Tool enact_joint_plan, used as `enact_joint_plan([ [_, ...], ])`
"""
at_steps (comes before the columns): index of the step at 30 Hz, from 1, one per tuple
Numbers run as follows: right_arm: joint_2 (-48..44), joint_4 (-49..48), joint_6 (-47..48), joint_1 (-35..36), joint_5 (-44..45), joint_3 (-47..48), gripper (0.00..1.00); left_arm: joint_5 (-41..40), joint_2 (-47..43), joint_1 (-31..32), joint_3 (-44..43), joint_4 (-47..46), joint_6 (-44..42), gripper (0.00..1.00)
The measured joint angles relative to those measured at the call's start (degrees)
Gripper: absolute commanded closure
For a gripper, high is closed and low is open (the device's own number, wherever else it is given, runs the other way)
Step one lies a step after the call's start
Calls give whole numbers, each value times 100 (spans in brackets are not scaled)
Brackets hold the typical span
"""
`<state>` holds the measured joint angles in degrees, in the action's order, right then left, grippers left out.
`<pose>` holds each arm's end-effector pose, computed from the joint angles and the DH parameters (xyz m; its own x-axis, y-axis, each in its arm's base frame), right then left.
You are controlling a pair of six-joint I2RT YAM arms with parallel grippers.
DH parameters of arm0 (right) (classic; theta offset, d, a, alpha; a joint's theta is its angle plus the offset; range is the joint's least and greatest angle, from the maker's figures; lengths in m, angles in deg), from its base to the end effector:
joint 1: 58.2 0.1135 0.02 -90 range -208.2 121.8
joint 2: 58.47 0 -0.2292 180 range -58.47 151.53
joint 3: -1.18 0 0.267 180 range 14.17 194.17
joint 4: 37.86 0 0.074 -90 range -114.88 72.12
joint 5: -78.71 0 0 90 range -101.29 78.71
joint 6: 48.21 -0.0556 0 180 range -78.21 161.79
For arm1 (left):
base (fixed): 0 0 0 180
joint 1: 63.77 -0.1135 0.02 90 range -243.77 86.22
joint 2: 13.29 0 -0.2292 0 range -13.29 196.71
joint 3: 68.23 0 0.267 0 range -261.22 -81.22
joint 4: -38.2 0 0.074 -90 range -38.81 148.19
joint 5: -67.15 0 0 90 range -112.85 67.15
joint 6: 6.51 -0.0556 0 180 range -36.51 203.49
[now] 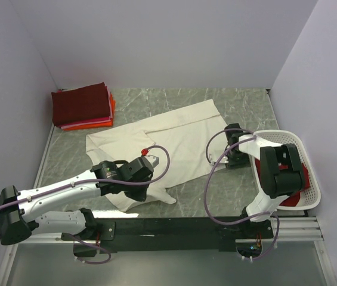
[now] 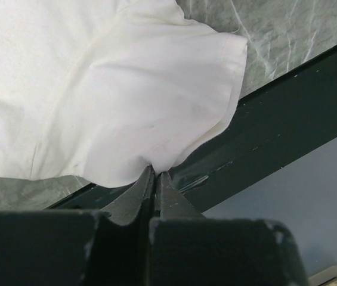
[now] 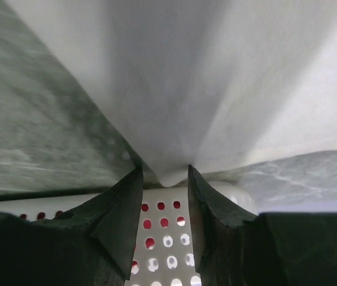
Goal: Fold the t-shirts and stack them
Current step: Fold the tshirt
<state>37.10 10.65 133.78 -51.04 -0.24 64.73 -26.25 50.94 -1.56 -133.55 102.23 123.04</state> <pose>0.2888 0.0255 0.0732 0.1250 -0.9729 0.1947 -0.9749 -0.1568 -0.1579 0.1177 -0.2163 0.2097 -0.8745 0.2959 -0.3844 0.4069 0.8789 -0.2489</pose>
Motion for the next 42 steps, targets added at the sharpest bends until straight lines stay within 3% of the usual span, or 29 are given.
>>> enact_joint_plan([
  [4, 98, -184, -26, -35, 247, 0, 69, 39, 0, -4, 0, -28, 7, 99],
  [8, 116, -256, -57, -122, 267, 0, 88, 52, -4, -4, 0, -28, 11, 99],
  [15, 50, -234, -208, -232, -22, 66, 100, 50, -118, -42, 0, -50, 24, 99],
  [25, 50, -195, -1056, -262, -791, 503, 100, -44, -125, -442, -33, -13, -7, 99],
  [42, 57, -667, -2544, -308, -1307, 940, 100, -295, -120, -1458, -533, 66, -409, 99],
])
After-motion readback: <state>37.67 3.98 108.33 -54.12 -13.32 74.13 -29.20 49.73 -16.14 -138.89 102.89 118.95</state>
